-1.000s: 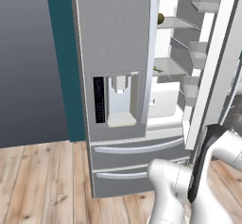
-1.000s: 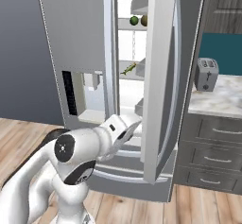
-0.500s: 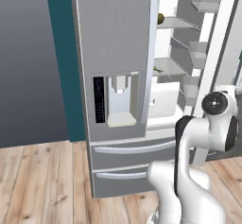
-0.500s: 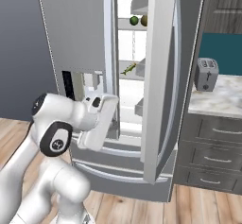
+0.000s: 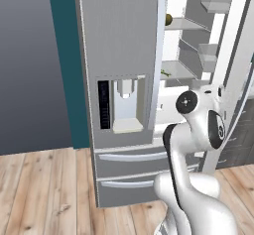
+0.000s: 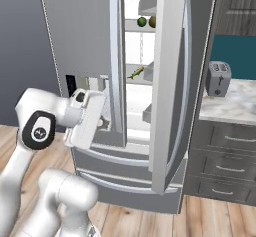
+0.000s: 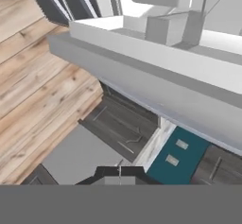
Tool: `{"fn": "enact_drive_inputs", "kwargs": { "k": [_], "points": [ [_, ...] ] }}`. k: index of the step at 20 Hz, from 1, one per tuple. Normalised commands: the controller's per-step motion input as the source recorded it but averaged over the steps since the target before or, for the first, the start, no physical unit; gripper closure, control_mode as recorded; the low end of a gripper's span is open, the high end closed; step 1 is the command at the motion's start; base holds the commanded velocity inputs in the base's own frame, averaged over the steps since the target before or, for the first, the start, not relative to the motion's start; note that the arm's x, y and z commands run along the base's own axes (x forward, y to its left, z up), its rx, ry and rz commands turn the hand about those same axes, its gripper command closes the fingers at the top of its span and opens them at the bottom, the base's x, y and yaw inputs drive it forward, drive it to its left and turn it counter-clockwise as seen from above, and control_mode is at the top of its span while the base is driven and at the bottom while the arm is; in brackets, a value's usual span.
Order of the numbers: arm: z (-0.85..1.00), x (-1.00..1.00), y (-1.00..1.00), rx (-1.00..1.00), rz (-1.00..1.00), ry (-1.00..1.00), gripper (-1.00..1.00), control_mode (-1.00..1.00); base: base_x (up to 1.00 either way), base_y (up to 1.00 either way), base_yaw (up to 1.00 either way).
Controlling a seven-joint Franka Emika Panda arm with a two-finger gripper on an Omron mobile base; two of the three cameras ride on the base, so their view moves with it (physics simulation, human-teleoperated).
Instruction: Gather the potato and avocado from the fridge and place them on a tray on the dining counter. Then gather the fishs from the fridge and place them on the other tray.
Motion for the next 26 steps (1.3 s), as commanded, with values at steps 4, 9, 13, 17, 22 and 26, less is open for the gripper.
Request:
{"fn": "enact_drive_inputs", "kwargs": {
  "k": [4,9,13,17,22,26],
  "points": [
    [-0.64,0.0,0.4,-0.08,0.0,-0.18,1.0,-1.0,0.0,0.0,0.0],
    [-0.64,0.0,0.18,-0.05,0.0,-0.08,1.0,-1.0,0.0,0.0,0.0],
    [-0.64,0.0,0.0,-0.03,0.0,-0.13,1.0,-1.0,0.0,0.0,0.0],
    [-0.53,0.06,-0.06,-0.05,0.05,-0.1,1.0,-1.0,0.0,0.0,0.0],
    [-0.42,0.06,-0.11,-0.02,0.12,-0.07,1.0,-1.0,0.0,0.0,0.0],
    [-0.45,0.08,-0.13,-0.01,0.12,-0.04,1.0,-1.0,0.0,0.0,0.0]
  ]
}}
